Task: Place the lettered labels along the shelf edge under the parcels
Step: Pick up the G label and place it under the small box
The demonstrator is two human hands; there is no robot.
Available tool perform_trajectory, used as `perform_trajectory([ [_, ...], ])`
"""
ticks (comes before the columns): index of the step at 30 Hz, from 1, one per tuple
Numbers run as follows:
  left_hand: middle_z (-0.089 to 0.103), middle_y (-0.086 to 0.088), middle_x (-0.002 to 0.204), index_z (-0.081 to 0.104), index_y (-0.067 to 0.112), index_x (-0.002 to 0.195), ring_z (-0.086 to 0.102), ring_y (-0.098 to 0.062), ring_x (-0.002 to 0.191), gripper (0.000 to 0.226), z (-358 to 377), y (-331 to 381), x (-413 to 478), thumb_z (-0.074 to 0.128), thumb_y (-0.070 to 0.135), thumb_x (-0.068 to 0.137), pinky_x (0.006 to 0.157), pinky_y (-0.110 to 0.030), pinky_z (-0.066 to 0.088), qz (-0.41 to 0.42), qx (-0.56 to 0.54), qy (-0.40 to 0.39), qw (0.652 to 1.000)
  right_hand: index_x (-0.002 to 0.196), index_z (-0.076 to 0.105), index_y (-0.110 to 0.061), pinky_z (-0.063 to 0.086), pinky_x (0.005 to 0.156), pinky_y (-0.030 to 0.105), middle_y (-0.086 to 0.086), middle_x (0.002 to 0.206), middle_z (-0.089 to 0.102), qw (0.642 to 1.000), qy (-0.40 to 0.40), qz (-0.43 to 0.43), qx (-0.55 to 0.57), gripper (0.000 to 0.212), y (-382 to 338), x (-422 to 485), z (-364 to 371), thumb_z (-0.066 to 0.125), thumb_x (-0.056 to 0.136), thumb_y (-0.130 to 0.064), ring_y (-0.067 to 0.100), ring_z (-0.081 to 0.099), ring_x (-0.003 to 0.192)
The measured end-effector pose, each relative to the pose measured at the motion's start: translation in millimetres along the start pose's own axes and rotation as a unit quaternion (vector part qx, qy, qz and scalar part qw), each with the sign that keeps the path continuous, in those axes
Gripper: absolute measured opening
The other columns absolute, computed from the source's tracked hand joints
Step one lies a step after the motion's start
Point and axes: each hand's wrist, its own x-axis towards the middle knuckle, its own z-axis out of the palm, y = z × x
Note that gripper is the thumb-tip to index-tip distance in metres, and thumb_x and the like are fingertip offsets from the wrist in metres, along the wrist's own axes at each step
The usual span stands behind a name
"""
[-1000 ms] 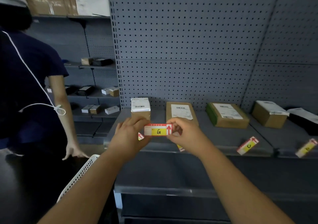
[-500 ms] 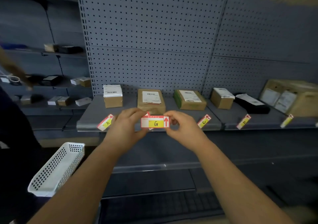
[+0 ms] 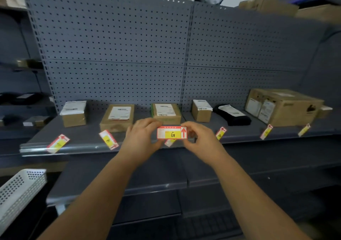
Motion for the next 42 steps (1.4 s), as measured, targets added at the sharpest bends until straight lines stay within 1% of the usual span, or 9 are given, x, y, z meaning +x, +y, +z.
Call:
perform_trajectory([
  [5, 0.057, 0.006, 0.122, 0.06, 0.025, 0.118, 0.048, -0.019, 0.116, 0.047, 64, 76, 43, 0.073, 0.033, 0.074, 0.091, -0.044, 0.034, 0.029, 0.004, 0.001, 1.0, 0.114, 0.058, -0.036, 0.052, 0.083, 0.034, -0.015, 0.096, 0.059, 0.999, 0.012, 0.008, -0.032, 0.039, 79, -10, -70, 0.067, 0.081, -0.018, 0.002, 0.056, 0.09],
  [9, 0.058, 0.004, 0.12, 0.061, 0.023, 0.117, 0.05, -0.022, 0.113, 0.046, 122, 138, 76, 0.07, 0.036, 0.074, 0.091, -0.045, 0.036, 0.053, -0.018, -0.007, 0.998, 0.117, 0.058, -0.031, 0.052, 0.082, 0.038, -0.013, 0.097, 0.06, 0.997, 0.025, 0.022, -0.069, 0.04, 141, -27, -130, 0.068, 0.08, -0.02, 0.007, 0.057, 0.091],
  [15, 0.054, 0.008, 0.125, 0.057, 0.026, 0.123, 0.045, -0.017, 0.117, 0.048, 211, 239, 126, 0.069, 0.037, 0.077, 0.093, -0.042, 0.033, 0.112, -0.069, -0.053, 0.99, 0.118, 0.059, -0.031, 0.052, 0.083, 0.041, -0.01, 0.098, 0.064, 0.988, 0.069, 0.09, -0.105, 0.042, 227, -67, -223, 0.068, 0.079, -0.019, 0.01, 0.06, 0.091],
  [18, 0.055, 0.007, 0.123, 0.058, 0.027, 0.121, 0.046, -0.017, 0.116, 0.047, 256, 293, 151, 0.067, 0.041, 0.076, 0.09, -0.04, 0.032, 0.155, -0.091, -0.076, 0.981, 0.114, 0.059, -0.036, 0.053, 0.083, 0.038, -0.018, 0.094, 0.061, 0.979, 0.09, 0.136, -0.118, 0.037, 269, -93, -269, 0.068, 0.08, -0.022, 0.001, 0.056, 0.087],
  [20, 0.057, 0.006, 0.122, 0.059, 0.026, 0.12, 0.048, -0.019, 0.114, 0.048, 286, 328, 163, 0.066, 0.042, 0.075, 0.089, -0.04, 0.033, 0.182, -0.112, -0.089, 0.973, 0.112, 0.059, -0.037, 0.052, 0.082, 0.037, -0.02, 0.092, 0.059, 0.972, 0.099, 0.168, -0.133, 0.034, 296, -110, -296, 0.067, 0.081, -0.024, 0.001, 0.055, 0.086],
  [25, 0.055, 0.009, 0.121, 0.059, 0.027, 0.119, 0.046, -0.015, 0.112, 0.046, 362, 416, 190, 0.071, 0.037, 0.077, 0.083, -0.031, 0.027, 0.223, -0.184, -0.11, 0.951, 0.119, 0.056, -0.037, 0.049, 0.088, 0.041, -0.017, 0.099, 0.06, 0.95, 0.122, 0.228, -0.176, 0.038, 363, -146, -360, 0.064, 0.083, -0.027, 0.005, 0.055, 0.094],
  [35, 0.053, 0.012, 0.124, 0.056, 0.029, 0.122, 0.045, -0.013, 0.116, 0.048, 507, 590, 267, 0.069, 0.039, 0.077, 0.095, -0.039, 0.034, 0.275, -0.259, -0.135, 0.916, 0.121, 0.054, -0.036, 0.052, 0.084, 0.033, -0.014, 0.102, 0.059, 0.904, 0.162, 0.325, -0.225, 0.04, 496, -189, -503, 0.065, 0.085, -0.025, 0.004, 0.055, 0.092],
  [39, 0.051, 0.011, 0.126, 0.055, 0.028, 0.124, 0.042, -0.011, 0.118, 0.049, 543, 638, 278, 0.068, 0.039, 0.078, 0.095, -0.035, 0.028, 0.29, -0.265, -0.148, 0.908, 0.121, 0.054, -0.038, 0.053, 0.084, 0.034, -0.013, 0.104, 0.06, 0.897, 0.172, 0.341, -0.22, 0.04, 536, -209, -534, 0.065, 0.085, -0.026, 0.004, 0.057, 0.094],
  [42, 0.052, 0.01, 0.126, 0.055, 0.028, 0.123, 0.043, -0.012, 0.118, 0.048, 573, 678, 290, 0.069, 0.038, 0.078, 0.096, -0.038, 0.029, 0.297, -0.268, -0.151, 0.904, 0.121, 0.054, -0.039, 0.052, 0.086, 0.032, -0.015, 0.105, 0.06, 0.896, 0.189, 0.348, -0.203, 0.04, 576, -224, -563, 0.066, 0.085, -0.025, 0.003, 0.056, 0.096],
])
